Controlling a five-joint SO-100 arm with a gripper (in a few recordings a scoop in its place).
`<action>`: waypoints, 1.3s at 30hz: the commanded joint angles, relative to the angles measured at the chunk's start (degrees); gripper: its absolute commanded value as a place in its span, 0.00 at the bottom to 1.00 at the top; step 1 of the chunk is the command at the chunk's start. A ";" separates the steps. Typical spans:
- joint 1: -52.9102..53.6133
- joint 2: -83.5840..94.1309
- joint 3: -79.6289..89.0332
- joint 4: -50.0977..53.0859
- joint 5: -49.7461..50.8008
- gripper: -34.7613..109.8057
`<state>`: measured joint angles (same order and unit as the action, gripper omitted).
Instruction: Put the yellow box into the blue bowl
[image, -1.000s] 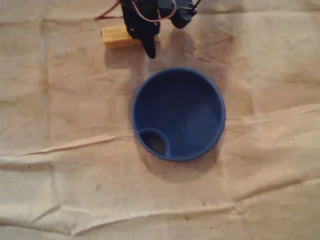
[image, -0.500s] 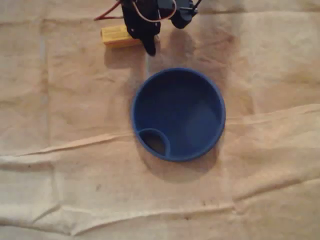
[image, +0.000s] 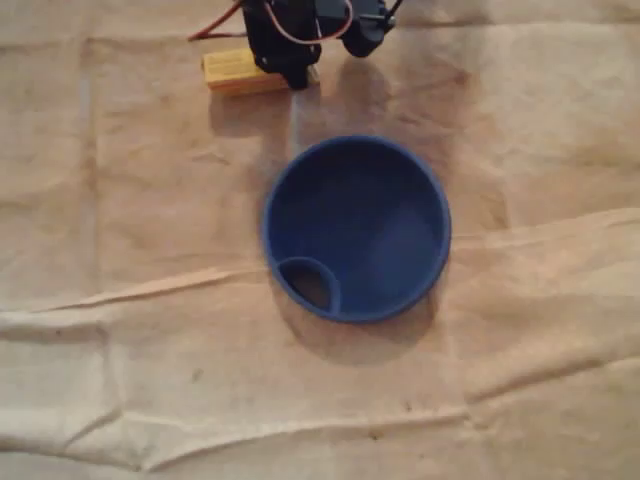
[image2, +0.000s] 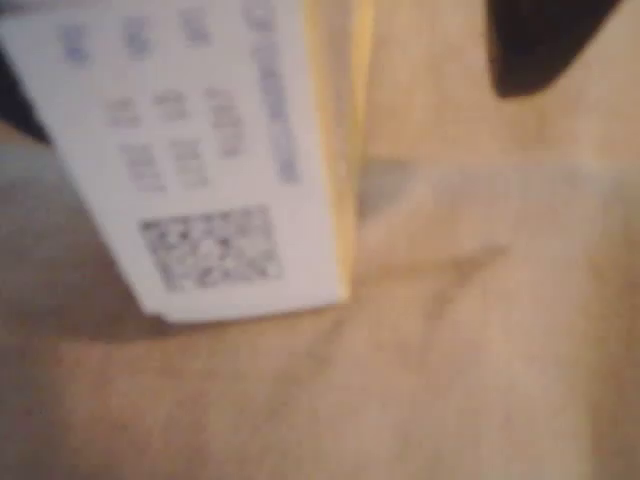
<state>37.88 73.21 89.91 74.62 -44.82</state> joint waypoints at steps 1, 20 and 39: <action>0.09 0.79 -1.67 0.26 0.62 0.39; 0.62 -2.55 -2.72 -0.35 0.53 0.33; 0.97 -0.35 -2.81 0.62 0.62 0.24</action>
<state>37.88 68.82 89.82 74.53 -44.74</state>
